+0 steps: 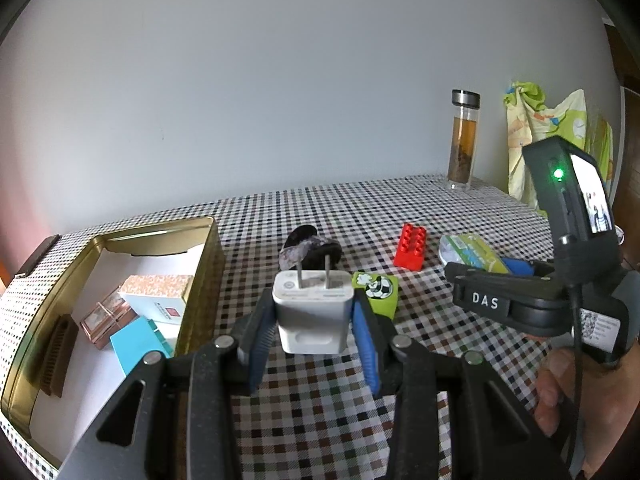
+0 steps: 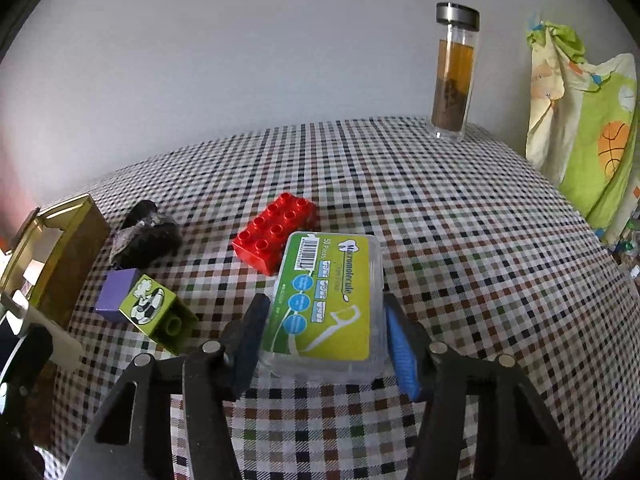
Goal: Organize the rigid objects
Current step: 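Grasp the green floss box with the right tool while the left tool holds the charger, then carry the charger and floss box toward the gold tin with both tools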
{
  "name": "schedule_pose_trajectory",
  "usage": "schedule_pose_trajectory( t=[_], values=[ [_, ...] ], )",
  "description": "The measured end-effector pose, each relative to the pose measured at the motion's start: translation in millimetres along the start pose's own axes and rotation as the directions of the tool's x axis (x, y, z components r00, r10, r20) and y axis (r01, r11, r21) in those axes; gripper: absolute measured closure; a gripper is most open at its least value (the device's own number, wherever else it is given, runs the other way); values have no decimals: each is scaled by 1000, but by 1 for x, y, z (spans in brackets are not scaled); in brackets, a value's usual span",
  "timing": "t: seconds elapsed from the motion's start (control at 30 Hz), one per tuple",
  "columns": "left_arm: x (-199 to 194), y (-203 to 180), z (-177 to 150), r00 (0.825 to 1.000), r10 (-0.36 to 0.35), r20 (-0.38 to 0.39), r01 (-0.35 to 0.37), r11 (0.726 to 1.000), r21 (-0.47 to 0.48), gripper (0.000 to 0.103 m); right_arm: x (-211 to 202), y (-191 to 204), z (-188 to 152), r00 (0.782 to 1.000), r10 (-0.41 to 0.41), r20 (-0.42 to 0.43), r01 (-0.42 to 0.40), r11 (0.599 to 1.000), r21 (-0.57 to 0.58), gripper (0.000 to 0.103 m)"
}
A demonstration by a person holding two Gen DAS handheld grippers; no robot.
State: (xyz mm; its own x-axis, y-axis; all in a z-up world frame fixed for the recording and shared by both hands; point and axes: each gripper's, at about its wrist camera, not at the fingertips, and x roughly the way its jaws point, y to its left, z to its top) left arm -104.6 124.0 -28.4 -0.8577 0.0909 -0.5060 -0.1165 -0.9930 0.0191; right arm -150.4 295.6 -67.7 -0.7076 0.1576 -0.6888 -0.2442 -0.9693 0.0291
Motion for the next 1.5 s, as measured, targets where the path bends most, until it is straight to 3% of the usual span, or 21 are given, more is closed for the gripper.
schedule_pose_trajectory(
  t=[0.3, 0.47, 0.63, 1.07, 1.5],
  values=[
    [-6, 4, 0, 1000, -1, 29, 1, 1000, -12, 66, -29, 7, -4, 987, 12, 159, -6, 999, -40, 45],
    [-12, 6, 0, 998, 0, 59, 2, 1000, -19, 66, -52, 17, -11, 959, 14, 284, 9, 997, -77, 44],
    [-17, 6, 0, 996, 2, 84, -1, 1000, -19, 66, -64, 16, -15, 934, 26, 356, 1, 997, -74, 44],
    [-35, 15, -5, 988, 20, 151, -16, 999, -29, 66, -87, 26, -27, 891, 89, 445, -44, 993, -112, 44],
    [-48, 22, -9, 981, 41, 189, -33, 998, -45, 66, -95, 30, -32, 876, 127, 466, -76, 989, -126, 44]
  ],
)
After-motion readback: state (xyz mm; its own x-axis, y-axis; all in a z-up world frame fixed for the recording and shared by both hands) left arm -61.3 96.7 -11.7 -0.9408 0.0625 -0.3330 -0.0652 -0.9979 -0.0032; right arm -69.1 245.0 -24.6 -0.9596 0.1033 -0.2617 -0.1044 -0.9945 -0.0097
